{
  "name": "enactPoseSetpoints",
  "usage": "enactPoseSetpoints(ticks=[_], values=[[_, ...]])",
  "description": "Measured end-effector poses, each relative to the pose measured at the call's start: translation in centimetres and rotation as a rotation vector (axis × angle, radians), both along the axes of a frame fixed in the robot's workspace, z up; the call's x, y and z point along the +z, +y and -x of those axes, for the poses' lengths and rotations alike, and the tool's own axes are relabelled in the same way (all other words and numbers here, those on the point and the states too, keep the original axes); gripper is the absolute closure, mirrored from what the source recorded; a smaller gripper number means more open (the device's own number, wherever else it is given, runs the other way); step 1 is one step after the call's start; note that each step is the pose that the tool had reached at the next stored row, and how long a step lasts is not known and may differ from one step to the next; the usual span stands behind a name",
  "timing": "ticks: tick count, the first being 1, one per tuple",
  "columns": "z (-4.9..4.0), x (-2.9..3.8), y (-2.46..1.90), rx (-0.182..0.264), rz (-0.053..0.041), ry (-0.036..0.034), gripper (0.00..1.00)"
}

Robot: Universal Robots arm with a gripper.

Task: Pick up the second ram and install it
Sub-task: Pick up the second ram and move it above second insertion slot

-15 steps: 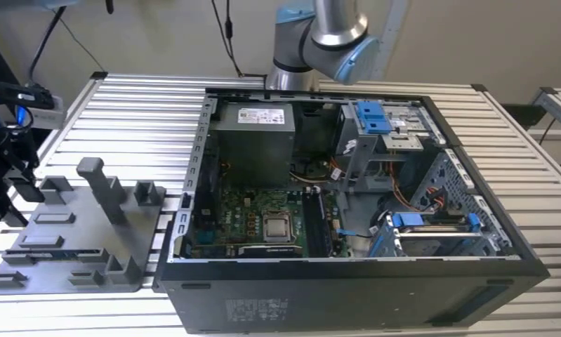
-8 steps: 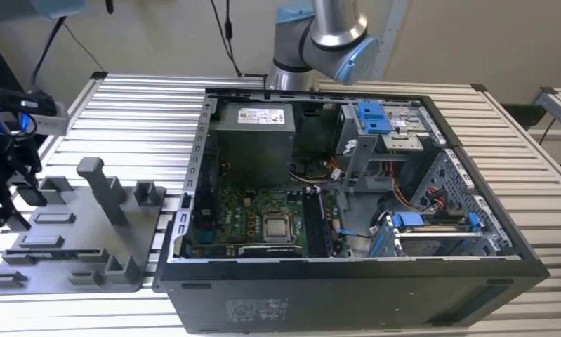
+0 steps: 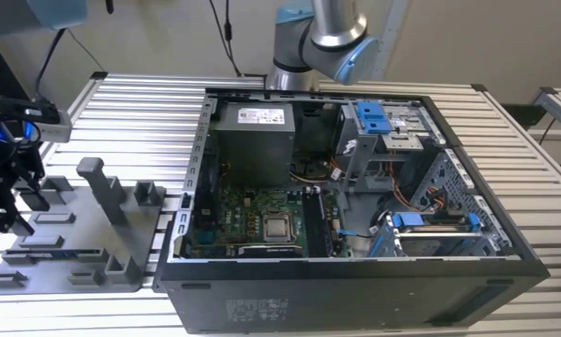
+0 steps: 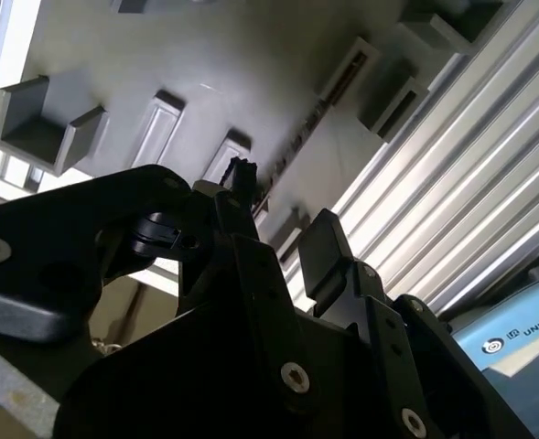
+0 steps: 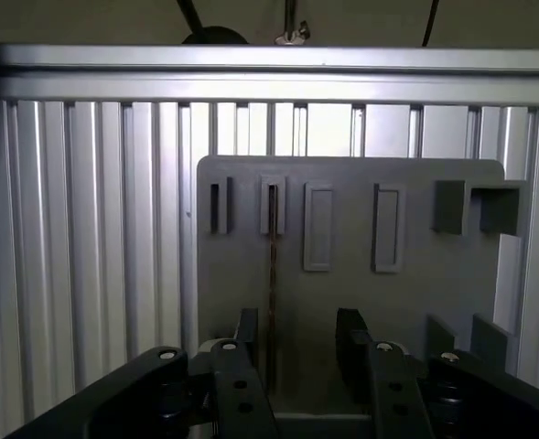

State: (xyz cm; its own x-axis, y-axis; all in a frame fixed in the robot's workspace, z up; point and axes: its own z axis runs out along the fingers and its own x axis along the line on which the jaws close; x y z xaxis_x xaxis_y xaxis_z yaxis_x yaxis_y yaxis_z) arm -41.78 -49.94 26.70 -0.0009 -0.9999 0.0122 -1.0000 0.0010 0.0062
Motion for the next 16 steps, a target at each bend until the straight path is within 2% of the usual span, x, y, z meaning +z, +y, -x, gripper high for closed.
enactPoseSetpoints(ticks=[16], values=[[0.04, -2.40, 0.00, 0.000, 0.0050, -0.0003, 0.52]])
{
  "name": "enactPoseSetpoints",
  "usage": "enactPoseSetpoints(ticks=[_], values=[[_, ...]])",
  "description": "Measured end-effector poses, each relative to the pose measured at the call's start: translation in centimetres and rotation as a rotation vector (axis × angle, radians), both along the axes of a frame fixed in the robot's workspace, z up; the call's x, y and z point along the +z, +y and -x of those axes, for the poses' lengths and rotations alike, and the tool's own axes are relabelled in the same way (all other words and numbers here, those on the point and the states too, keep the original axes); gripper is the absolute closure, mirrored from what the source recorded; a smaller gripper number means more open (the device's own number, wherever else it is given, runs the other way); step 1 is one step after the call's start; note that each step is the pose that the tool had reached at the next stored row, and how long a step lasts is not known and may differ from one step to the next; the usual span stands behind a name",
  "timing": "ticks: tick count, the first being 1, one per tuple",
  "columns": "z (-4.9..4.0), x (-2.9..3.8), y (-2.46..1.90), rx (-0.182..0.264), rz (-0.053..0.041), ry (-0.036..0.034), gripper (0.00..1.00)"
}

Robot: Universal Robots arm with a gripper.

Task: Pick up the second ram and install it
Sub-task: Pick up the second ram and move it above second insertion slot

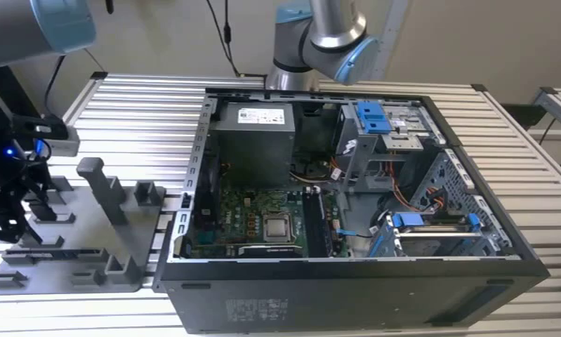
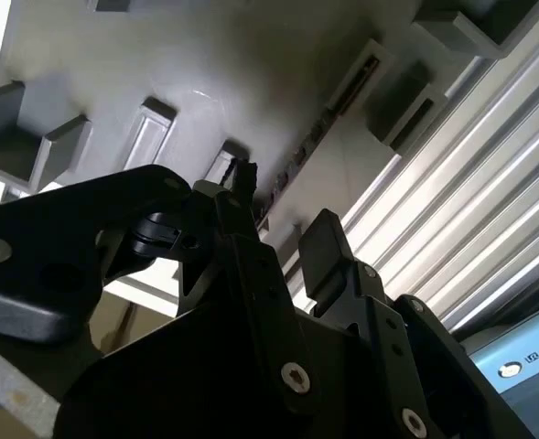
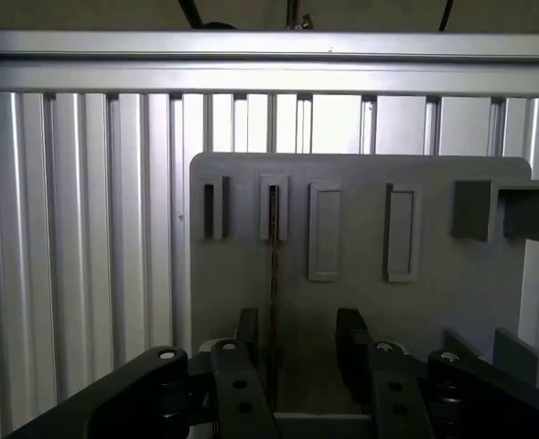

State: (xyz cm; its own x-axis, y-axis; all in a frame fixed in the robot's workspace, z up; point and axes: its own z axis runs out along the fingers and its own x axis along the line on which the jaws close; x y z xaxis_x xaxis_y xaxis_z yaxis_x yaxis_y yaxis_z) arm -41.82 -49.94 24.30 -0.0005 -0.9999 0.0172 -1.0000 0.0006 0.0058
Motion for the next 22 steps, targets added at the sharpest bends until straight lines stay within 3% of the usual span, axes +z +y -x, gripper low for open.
enactPoseSetpoints(ticks=[22], values=[[0.06, -2.84, 0.00, 0.017, 0.0057, -0.0010, 0.52]])
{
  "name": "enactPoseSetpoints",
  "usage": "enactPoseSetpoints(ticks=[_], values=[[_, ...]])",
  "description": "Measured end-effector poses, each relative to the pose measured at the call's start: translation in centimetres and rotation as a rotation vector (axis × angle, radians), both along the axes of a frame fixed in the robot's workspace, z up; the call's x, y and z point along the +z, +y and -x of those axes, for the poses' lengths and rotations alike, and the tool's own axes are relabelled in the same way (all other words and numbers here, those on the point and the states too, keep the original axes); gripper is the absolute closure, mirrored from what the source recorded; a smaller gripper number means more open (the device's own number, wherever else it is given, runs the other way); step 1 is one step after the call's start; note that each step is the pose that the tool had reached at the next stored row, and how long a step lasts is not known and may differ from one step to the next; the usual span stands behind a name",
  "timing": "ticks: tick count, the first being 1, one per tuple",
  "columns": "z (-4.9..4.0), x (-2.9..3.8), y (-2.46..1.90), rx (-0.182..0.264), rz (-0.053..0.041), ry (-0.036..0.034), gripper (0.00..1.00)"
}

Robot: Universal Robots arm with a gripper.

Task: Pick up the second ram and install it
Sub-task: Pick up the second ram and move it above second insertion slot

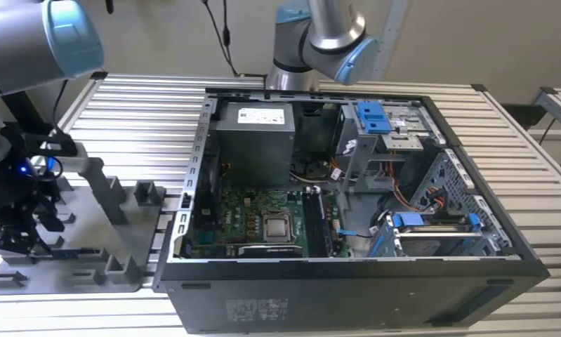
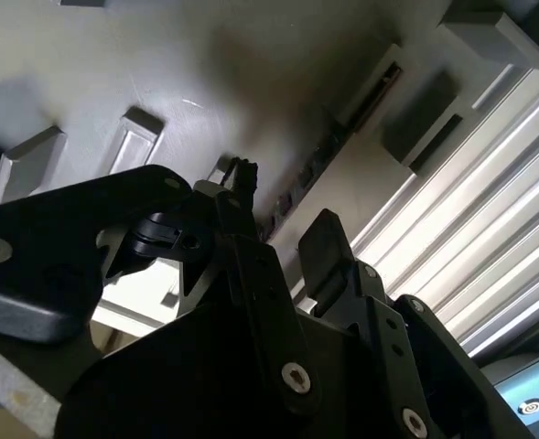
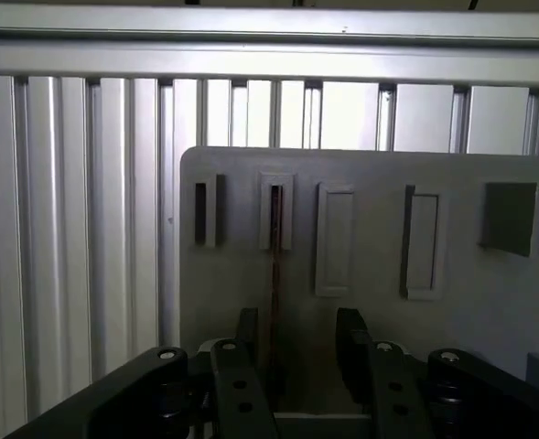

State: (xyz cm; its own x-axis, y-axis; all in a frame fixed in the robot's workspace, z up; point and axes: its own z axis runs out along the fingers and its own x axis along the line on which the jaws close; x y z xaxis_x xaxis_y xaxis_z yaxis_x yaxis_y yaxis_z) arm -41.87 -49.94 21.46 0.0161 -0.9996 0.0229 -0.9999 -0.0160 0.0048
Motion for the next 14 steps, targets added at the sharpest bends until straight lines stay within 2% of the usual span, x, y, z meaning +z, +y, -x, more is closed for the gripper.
enactPoseSetpoints(ticks=[6, 14], values=[[0.05, -0.67, -0.19, 0.007, 0.0007, 0.0000, 0.52], [0.21, -1.44, -0.82, 0.008, 0.0011, -0.0002, 0.52]])
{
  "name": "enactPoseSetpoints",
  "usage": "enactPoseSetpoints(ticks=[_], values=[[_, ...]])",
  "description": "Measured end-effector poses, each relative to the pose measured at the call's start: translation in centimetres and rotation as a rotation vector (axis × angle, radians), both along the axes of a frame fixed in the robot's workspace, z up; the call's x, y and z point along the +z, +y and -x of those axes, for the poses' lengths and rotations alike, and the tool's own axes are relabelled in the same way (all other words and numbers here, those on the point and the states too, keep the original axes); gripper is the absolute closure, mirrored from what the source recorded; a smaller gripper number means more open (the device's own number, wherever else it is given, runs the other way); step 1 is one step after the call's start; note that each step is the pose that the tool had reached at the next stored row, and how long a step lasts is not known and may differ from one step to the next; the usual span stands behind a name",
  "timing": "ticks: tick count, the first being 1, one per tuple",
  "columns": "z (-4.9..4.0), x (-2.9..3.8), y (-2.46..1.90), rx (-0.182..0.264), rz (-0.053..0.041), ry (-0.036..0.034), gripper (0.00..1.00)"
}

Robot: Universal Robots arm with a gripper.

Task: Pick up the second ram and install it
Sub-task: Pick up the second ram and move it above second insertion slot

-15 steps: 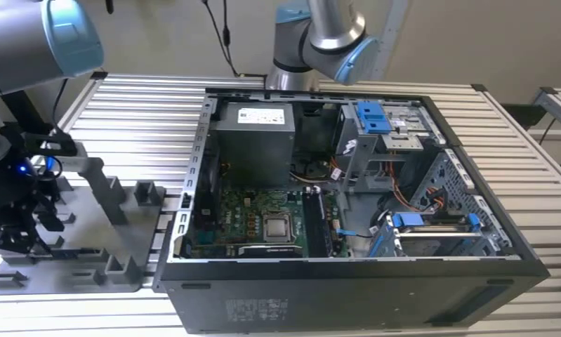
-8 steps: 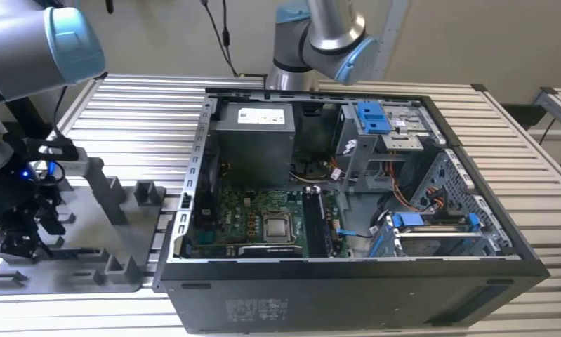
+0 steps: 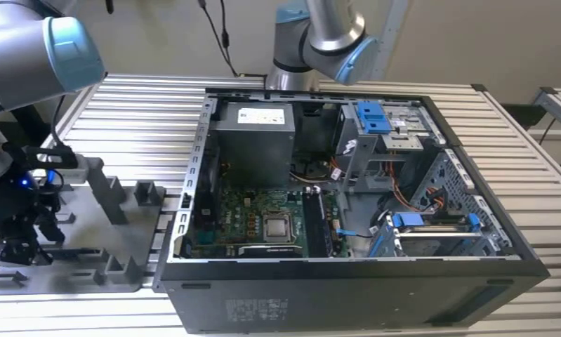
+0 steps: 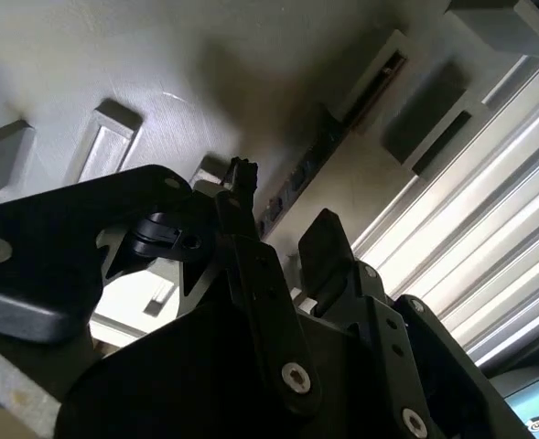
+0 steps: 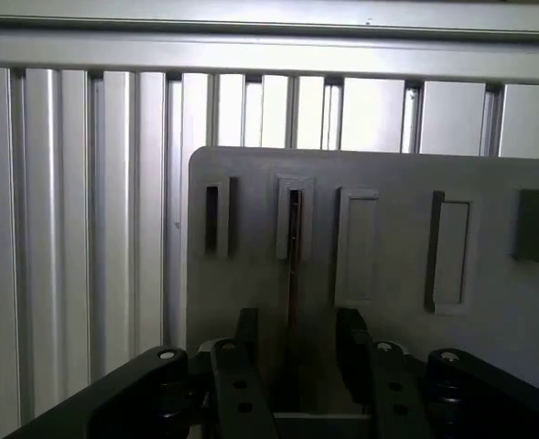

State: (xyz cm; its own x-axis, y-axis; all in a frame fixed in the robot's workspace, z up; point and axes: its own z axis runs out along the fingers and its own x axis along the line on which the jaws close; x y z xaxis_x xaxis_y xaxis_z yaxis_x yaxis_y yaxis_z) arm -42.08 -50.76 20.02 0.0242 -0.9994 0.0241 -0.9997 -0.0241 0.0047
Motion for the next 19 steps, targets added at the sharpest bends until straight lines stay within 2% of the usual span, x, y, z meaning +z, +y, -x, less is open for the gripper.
enactPoseSetpoints(ticks=[4, 14, 15, 16, 17, 19], values=[[0.03, -0.30, -0.02, 0.000, 0.0001, -0.0040, 0.52], [0.04, -0.35, -0.01, 0.000, 0.0000, -0.0046, 0.52], [0.04, -0.34, -0.01, 0.000, 0.0000, -0.0046, 0.54], [0.04, -0.34, -0.01, 0.000, 0.0001, -0.0046, 0.61], [0.04, -0.34, -0.01, 0.000, 0.0000, -0.0046, 0.61], [0.04, -0.35, -0.01, 0.000, 0.0000, -0.0047, 0.73]])
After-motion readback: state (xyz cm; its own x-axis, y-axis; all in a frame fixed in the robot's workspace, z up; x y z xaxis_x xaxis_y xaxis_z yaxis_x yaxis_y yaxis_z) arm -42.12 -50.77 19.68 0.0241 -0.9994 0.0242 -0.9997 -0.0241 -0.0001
